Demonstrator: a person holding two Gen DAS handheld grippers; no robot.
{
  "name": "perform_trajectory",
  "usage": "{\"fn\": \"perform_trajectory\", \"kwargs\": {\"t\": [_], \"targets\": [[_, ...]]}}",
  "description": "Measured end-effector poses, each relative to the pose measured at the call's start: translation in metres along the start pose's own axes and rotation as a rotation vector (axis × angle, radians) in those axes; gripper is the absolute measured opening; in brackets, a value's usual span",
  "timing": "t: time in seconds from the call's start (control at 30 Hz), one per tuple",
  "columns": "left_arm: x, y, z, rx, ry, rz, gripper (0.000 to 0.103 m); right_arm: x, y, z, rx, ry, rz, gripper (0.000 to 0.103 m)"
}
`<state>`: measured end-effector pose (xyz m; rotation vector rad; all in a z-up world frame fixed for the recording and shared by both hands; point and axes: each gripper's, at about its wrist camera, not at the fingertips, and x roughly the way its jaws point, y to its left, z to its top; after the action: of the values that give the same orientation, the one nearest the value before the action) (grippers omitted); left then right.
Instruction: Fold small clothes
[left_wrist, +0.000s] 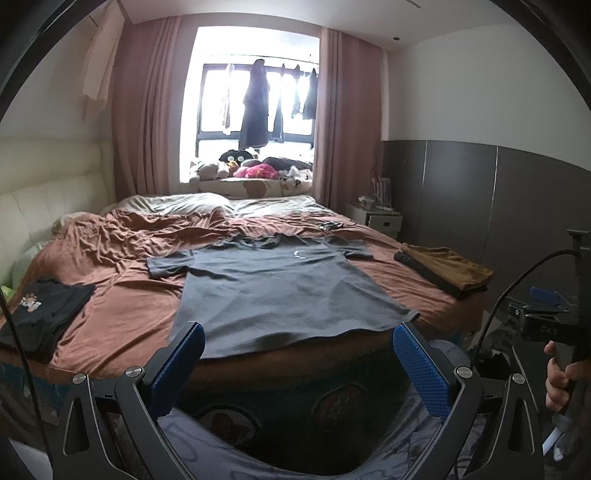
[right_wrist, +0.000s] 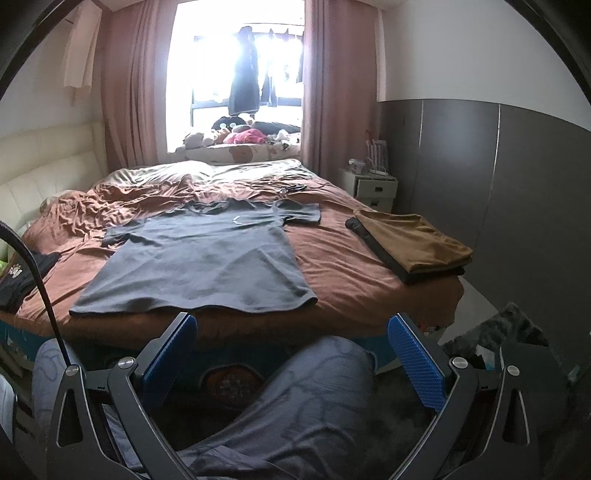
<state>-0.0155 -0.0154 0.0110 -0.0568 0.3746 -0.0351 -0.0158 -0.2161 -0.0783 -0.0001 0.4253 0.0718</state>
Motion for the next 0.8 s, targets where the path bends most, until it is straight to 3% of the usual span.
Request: {"fn": "perform_trajectory", "kwargs": {"t": [0.8], "targets": [[-0.004, -0.007, 0.003, 0.027, -0.011, -0.002, 0.103, -0.006, -0.008, 0.005, 0.016, -0.012, -0.007, 0.103]]}}
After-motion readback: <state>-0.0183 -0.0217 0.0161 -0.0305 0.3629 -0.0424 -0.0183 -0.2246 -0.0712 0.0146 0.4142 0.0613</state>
